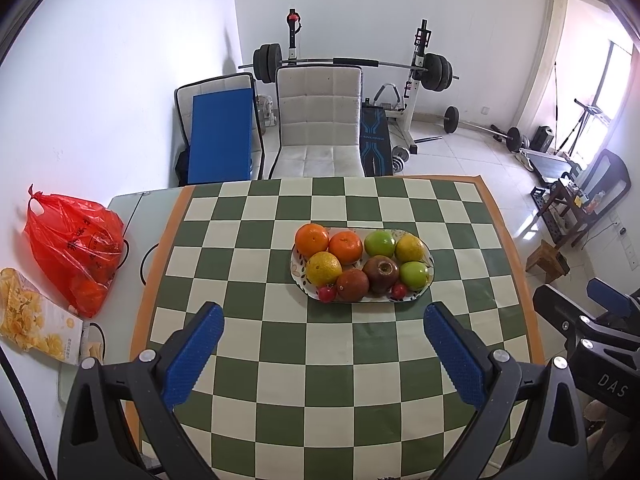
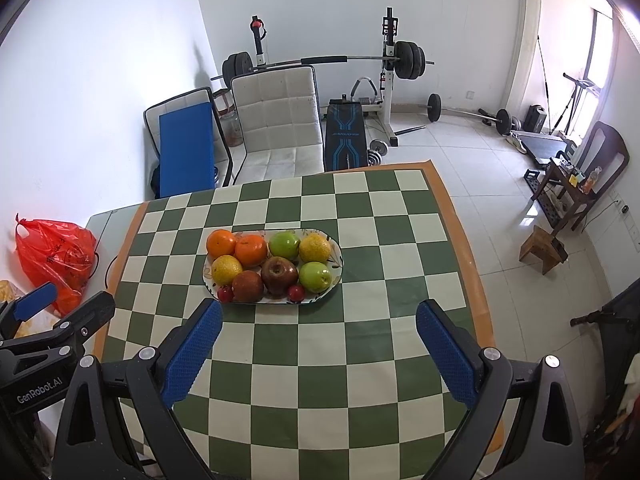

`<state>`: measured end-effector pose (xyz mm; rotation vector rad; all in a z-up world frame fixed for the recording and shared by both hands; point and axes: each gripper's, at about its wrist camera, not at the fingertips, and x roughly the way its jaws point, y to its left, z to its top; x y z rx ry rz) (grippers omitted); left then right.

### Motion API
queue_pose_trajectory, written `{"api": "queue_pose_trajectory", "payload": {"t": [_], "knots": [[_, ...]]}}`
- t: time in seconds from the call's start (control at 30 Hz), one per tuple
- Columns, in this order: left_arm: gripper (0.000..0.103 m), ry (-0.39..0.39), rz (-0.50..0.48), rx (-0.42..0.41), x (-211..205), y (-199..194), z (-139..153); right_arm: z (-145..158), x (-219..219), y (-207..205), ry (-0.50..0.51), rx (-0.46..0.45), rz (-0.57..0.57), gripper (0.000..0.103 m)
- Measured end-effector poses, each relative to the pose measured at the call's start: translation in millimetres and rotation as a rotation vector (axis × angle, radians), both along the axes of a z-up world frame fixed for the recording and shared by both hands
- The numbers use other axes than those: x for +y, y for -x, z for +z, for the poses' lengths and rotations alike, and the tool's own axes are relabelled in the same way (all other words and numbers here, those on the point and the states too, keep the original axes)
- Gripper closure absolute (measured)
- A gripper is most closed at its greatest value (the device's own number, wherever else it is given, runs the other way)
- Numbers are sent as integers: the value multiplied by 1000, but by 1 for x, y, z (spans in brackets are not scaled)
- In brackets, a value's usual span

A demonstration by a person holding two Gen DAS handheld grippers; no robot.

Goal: Organize fruits

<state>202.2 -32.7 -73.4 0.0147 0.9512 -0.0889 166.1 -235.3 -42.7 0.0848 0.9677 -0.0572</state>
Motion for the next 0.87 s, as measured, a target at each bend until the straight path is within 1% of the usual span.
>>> {"api": "queue_pose_trajectory", "payload": {"t": [0.67, 0.87], "knots": [[1, 2, -1, 3, -1, 1, 1, -1, -1, 2, -6, 2, -2, 4], [1, 2, -2, 0, -4, 1, 7, 2, 2, 1, -3, 3, -3, 4]]}}
